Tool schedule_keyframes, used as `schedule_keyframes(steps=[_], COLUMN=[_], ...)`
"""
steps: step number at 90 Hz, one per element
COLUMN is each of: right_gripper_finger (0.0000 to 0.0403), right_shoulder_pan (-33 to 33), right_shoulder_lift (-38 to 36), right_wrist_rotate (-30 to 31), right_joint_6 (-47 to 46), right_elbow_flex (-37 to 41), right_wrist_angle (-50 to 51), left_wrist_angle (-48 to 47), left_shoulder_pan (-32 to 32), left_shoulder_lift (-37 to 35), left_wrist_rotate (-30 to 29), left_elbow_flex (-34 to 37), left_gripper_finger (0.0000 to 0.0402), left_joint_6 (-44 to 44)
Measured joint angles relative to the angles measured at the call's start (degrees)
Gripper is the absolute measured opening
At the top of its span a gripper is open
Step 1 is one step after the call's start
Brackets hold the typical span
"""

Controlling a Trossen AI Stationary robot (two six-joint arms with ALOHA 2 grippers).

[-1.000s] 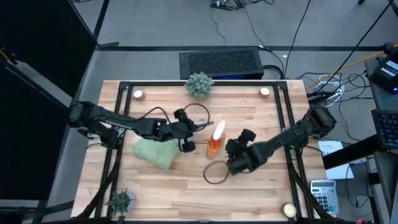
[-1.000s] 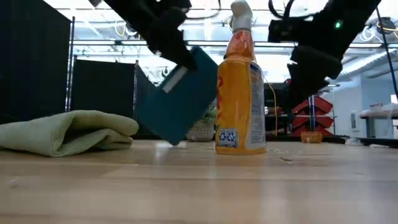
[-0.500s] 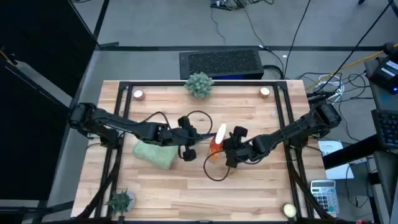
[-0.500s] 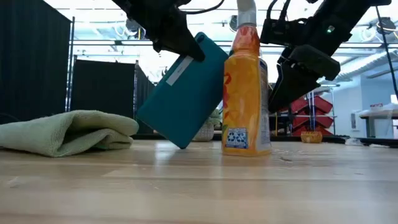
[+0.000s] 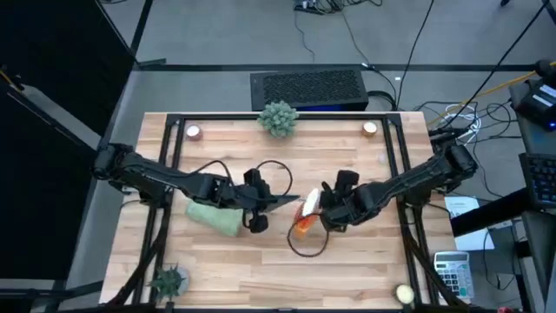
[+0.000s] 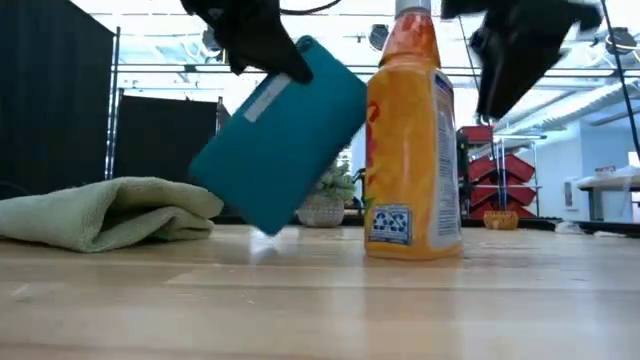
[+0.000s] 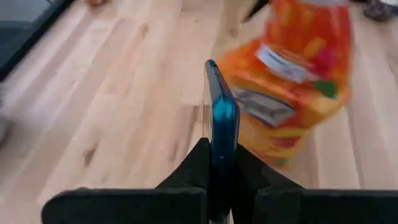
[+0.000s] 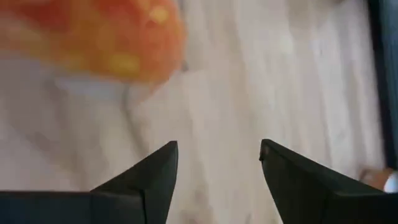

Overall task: Apply microfiber cloth
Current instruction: Spray the back of the blue tablet using the orange spray bottle

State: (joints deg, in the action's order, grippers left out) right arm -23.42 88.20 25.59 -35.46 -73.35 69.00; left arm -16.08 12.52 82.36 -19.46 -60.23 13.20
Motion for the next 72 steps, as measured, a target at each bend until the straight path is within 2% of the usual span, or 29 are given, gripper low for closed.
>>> schedule_keyframes(steps=[11, 16, 33, 42, 52, 61, 72], right_gripper_finger=[0.0228, 0.0240, 0.0279, 0.0289, 0.0290, 0.0290, 0.0290], right_shoulder_pan=[-5.3, -8.3, -17.5, -21.9, -23.2, -22.2, -21.6], right_shoulder_lift=[-2.8, -4.1, -5.6, -5.6, -5.5, -5.5, -5.8], right_wrist_rotate=[0.1, 2.7, 24.8, 34.8, 43.4, 44.7, 44.7], right_joint_6=[-8.2, -12.6, -26.7, -29.6, -29.6, -26.9, -25.2], right_elbow_flex=[-1.3, -1.1, 3.9, 10.7, 18.0, 21.0, 19.8], right_wrist_angle=[-0.2, -0.7, -4.7, -15.2, -29.4, -37.4, -37.8], left_wrist_angle=[0.3, 0.3, 1.2, 1.2, 3.0, 3.6, 3.4], left_shoulder_pan=[0.0, 0.0, 0.0, -0.5, -1.5, -2.4, -3.2], left_shoulder_lift=[-3.1, -3.4, -3.4, -3.2, -3.2, -3.2, -3.3], left_wrist_rotate=[-1.9, -1.9, -1.6, -1.6, -1.2, 1.5, 1.8], left_elbow_flex=[-0.1, -0.1, 0.0, 0.0, 0.0, 0.0, 0.0], left_gripper_finger=[0.0004, 0.0004, 0.0004, 0.0004, 0.0004, 0.0004, 0.0004], left_joint_6=[-0.1, -0.3, -2.7, -3.6, -5.3, -6.1, -6.0])
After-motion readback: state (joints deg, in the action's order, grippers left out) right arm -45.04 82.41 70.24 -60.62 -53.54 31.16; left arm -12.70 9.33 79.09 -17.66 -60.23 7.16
